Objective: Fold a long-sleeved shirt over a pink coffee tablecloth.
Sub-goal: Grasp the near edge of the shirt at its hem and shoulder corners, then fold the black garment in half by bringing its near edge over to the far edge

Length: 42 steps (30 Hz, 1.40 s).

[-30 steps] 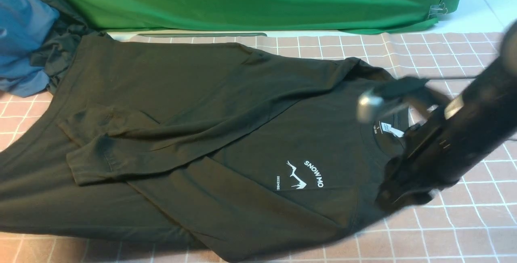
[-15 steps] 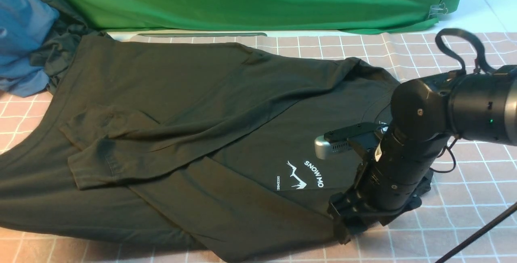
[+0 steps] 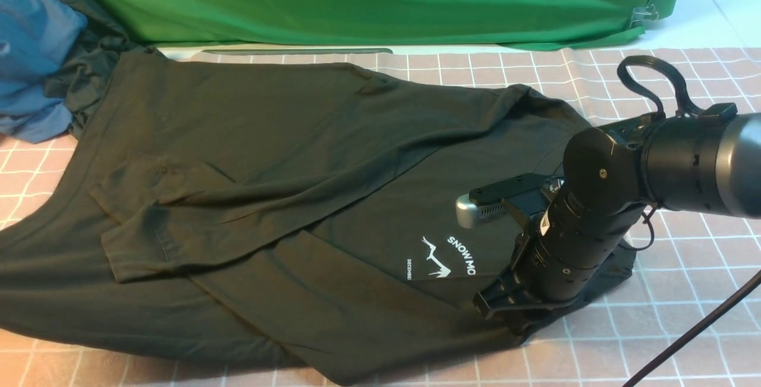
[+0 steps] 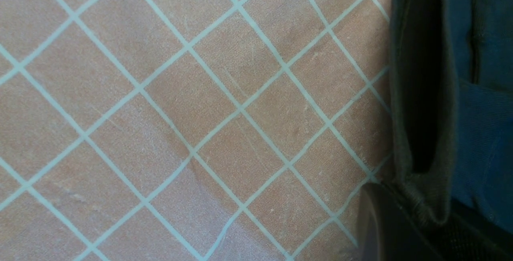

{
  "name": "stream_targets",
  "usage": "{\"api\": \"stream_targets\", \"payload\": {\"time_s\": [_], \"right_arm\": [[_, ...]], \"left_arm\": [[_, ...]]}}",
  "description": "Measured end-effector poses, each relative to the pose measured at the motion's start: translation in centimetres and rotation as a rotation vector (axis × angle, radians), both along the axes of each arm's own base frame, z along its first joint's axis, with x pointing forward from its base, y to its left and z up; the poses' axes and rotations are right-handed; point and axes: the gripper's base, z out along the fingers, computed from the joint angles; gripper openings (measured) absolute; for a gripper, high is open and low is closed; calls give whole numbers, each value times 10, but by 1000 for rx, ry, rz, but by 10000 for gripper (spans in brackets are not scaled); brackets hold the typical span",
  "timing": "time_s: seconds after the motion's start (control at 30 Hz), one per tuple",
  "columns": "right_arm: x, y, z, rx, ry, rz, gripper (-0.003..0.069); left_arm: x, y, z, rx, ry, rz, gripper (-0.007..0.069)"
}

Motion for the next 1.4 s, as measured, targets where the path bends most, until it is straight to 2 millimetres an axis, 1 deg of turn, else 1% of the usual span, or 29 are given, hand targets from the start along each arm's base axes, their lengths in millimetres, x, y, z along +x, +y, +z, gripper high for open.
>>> {"api": "stream_targets", "payload": {"time_s": [0.03, 0.13, 0.23, 0.43, 0.53, 0.63, 0.77, 0.83, 0.93, 0.97, 1.0, 1.03, 1.07, 1.1, 1.13, 1.2, 1.33, 1.37, 1.4], "right_arm": [[0, 0, 0, -1, -3, 13, 72], [-1, -1, 2, -8, -5, 26, 61], [-5, -7, 10, -51, 0, 61, 59], [-22, -23, 53, -109, -34, 114, 59], [-28, -28, 70, -112, -64, 121, 58], [-27, -34, 78, -108, -86, 110, 59], [-14, -45, 87, -96, -114, 59, 59], [-3, -54, 95, -86, -141, 21, 59], [8, -59, 102, -83, -162, 12, 58], [17, -61, 103, -88, -155, 12, 58], [20, -61, 102, -92, -146, 14, 58], [26, -62, 100, -96, -137, 13, 58], [28, -61, 101, -96, -139, 12, 58], [37, -61, 97, -100, -127, 12, 58], [39, -60, 97, -100, -129, 13, 58], [51, -58, 93, -103, -127, 21, 58], [66, -53, 97, -106, -140, 42, 58], [67, -53, 96, -108, -137, 46, 58], [74, -50, 100, -110, -148, 55, 58]], "left_arm": [[0, 0, 0, 0, 0, 0, 47], [0, 0, 0, 0, 0, 0, 47], [0, 0, 0, -1, 1, 0, 47], [0, -1, 7, -21, 9, -9, 47], [3, -2, 13, -35, -9, -8, 47], [5, -2, 18, -52, -34, -1, 47], [14, 2, 23, -73, -56, 12, 47], [22, 6, 24, -100, -64, 21, 47], [33, 10, 21, -149, -74, 34, 47], [40, 12, 20, -180, -80, 43, 47], [44, 14, 19, -195, -83, 47, 47], [50, 17, 17, -217, -86, 50, 47], [52, 17, 17, -221, -91, 52, 47], [60, 22, 16, -239, -94, 56, 47], [61, 22, 16, -242, -95, 57, 47], [73, 30, 14, -259, -94, 58, 47], [97, 34, 13, -256, -95, 30, 47], [98, 34, 14, -253, -99, 26, 47], [111, 34, 15, -246, -105, 4, 47]]}}
